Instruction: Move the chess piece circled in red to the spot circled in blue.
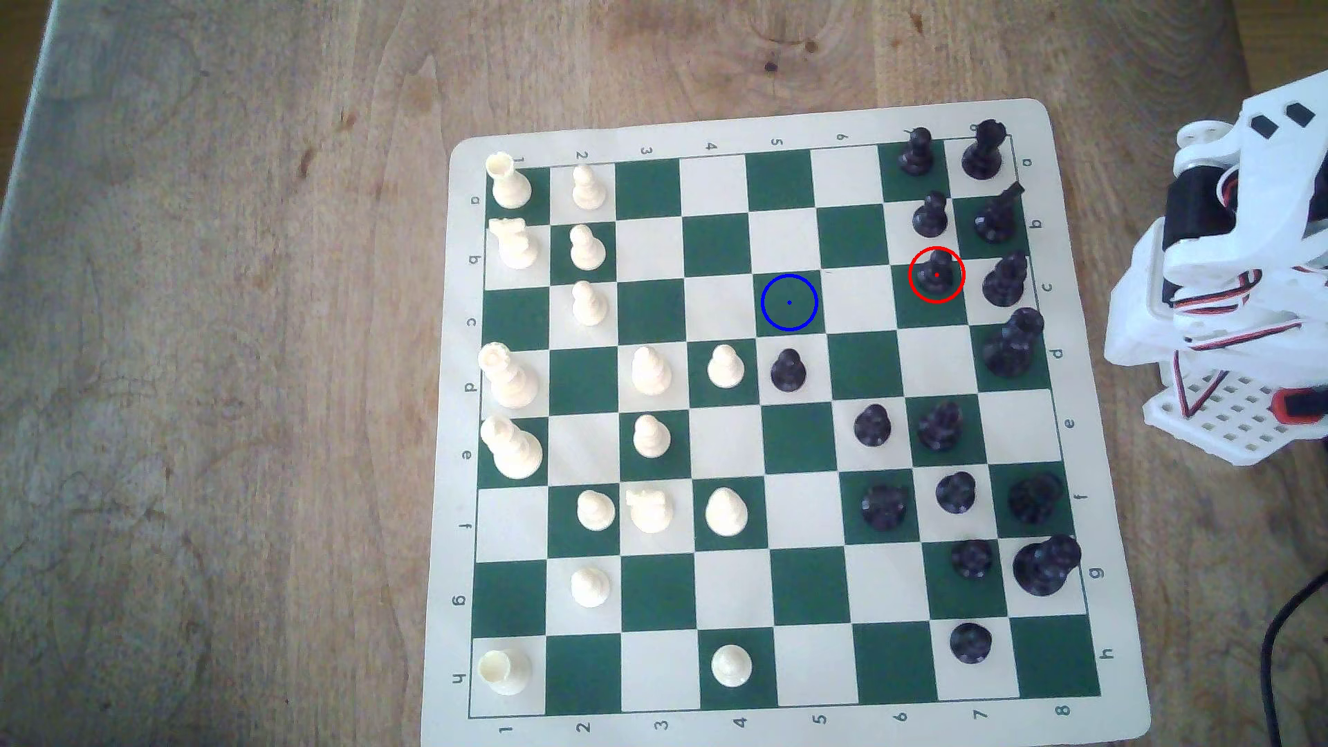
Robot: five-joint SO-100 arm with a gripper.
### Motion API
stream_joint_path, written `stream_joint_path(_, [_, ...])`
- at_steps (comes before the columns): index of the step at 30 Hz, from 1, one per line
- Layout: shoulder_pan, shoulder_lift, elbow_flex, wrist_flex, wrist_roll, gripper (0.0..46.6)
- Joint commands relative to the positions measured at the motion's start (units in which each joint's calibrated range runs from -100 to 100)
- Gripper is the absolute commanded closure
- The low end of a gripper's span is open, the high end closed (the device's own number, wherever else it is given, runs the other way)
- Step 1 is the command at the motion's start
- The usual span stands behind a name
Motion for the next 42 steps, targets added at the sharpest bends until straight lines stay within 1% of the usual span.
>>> stream_joint_path(1, [1.5,0.0,1.2,1.7,0.2,46.4])
stream_joint_path(4, [1.5,0.0,-0.1,12.2,0.2,46.4])
stream_joint_path(5, [1.5,0.0,-2.0,20.3,0.2,46.4])
stream_joint_path(7, [1.6,0.0,-4.0,28.9,0.2,46.4])
stream_joint_path(11, [5.1,0.0,-8.3,46.6,0.1,46.4])
stream_joint_path(13, [7.5,0.0,-11.2,60.2,-0.1,46.4])
stream_joint_path(17, [10.6,0.0,-15.4,78.2,-0.1,46.4])
stream_joint_path(18, [12.7,0.0,-17.9,87.2,-0.2,46.4])
stream_joint_path(21, [15.2,-0.1,-21.4,98.8,-0.2,46.3])
stream_joint_path(22, [16.0,-0.1,-24.3,109.9,-0.2,41.0])
stream_joint_path(24, [17.3,-0.2,-25.5,116.6,-0.2,40.5])
stream_joint_path(25, [17.3,-0.2,-26.0,119.4,-0.2,42.5])
stream_joint_path(26, [17.3,-0.2,-26.2,122.6,-0.2,46.4])
stream_joint_path(29, [17.0,-0.2,-28.2,133.3,-0.2,46.4])
stream_joint_path(30, [17.1,-0.2,-29.3,138.7,0.0,46.4])
stream_joint_path(31, [16.6,-0.2,-31.0,148.7,0.1,46.4])
stream_joint_path(32, [16.0,0.1,-31.7,153.3,-0.2,46.4])
stream_joint_path(34, [14.8,0.7,-33.1,160.8,-2.1,46.4])
stream_joint_path(35, [13.4,0.5,-33.3,165.5,-4.3,46.4])
stream_joint_path(40, [11.6,4.8,-32.6,172.8,-7.4,46.4])
stream_joint_path(42, [11.6,6.8,-32.6,173.1,-8.0,46.4])
